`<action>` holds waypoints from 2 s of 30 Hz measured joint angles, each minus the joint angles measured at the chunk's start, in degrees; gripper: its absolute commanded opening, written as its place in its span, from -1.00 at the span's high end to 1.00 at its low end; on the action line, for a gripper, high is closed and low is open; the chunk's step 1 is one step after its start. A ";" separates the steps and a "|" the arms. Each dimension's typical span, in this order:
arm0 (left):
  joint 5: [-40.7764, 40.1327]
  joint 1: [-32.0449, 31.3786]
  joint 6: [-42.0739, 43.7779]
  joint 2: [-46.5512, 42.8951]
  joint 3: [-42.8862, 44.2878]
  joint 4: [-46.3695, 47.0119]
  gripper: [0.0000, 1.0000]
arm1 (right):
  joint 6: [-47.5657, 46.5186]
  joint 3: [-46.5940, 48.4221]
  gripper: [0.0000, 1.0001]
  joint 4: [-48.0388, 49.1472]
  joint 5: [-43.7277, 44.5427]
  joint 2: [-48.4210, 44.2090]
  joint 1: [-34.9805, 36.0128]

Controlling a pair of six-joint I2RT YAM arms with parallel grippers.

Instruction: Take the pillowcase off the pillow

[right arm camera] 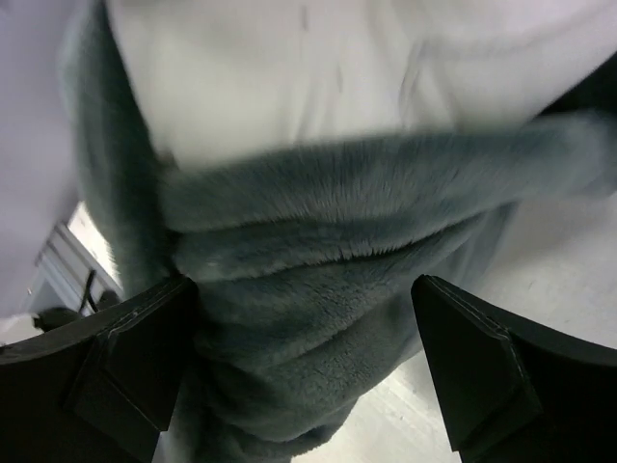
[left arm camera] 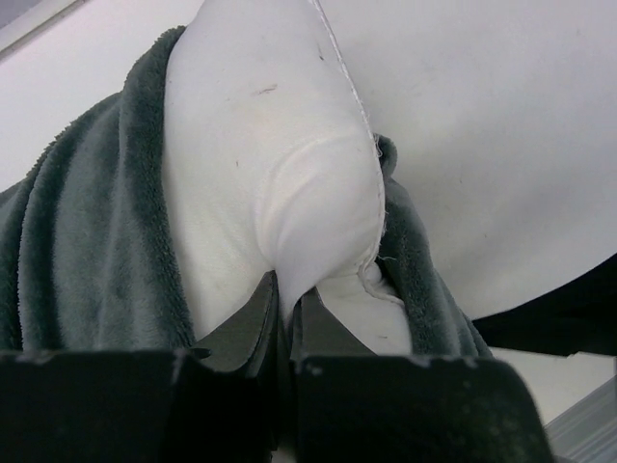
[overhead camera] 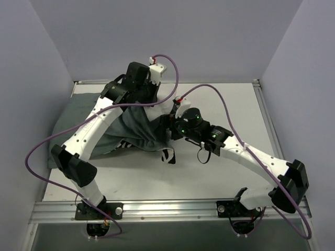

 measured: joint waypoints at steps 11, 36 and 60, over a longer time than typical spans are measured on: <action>-2.54 1.29 -0.81 8.02 12.87 -5.29 0.95 | 5.57 -8.87 1.00 7.52 -0.74 -0.55 2.05; 7.10 13.22 -8.24 11.04 33.48 -14.93 0.95 | 12.35 -27.15 1.00 20.83 -4.66 -7.32 -8.09; 3.91 1.95 -6.49 1.55 6.99 -1.27 0.95 | -7.52 3.87 -0.77 -20.85 -5.18 -14.86 -19.87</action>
